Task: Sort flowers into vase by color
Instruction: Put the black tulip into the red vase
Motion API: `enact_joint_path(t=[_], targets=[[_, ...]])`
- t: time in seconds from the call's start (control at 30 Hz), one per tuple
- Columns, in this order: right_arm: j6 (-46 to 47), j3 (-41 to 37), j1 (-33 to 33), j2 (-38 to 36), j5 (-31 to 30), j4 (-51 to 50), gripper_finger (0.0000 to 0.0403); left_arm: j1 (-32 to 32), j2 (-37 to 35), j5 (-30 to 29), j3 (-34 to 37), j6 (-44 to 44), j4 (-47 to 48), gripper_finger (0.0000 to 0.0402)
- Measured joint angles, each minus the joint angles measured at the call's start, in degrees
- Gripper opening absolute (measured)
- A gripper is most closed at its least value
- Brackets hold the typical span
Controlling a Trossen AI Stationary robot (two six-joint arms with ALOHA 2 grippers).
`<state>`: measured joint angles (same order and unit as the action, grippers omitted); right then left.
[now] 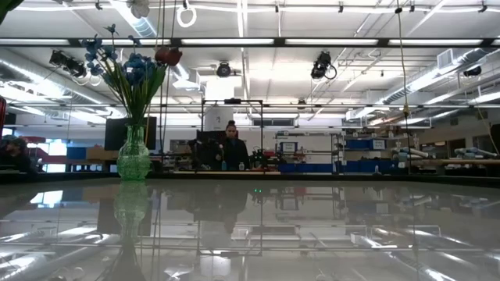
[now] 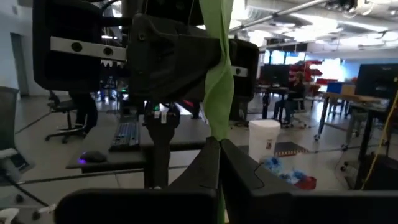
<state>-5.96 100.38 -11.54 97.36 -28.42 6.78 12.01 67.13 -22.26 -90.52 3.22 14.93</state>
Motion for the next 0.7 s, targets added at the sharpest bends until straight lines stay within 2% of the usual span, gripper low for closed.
enact_joint_path(t=[0.13, 0.4, 0.53, 0.7], targets=[[2.7, 0.0, 0.4, 0.0, -3.6, -2.3, 0.0042, 0.0, -0.2, 0.4, 0.0, -0.5, 3.7, 0.0010], [6.0, 0.1, 0.6, -1.2, -12.8, -12.4, 0.0110, 2.5, -4.8, 0.5, 0.0, -1.1, 20.2, 0.0015], [10.0, 0.1, 1.0, -1.3, -14.0, -18.2, 0.0117, 3.4, -7.7, 0.4, 0.0, -2.8, 28.4, 0.0018], [12.6, 0.1, 1.3, -1.5, -14.0, -19.6, 0.0114, 3.4, -12.1, 0.2, 0.0, -2.6, 37.0, 0.0019]])
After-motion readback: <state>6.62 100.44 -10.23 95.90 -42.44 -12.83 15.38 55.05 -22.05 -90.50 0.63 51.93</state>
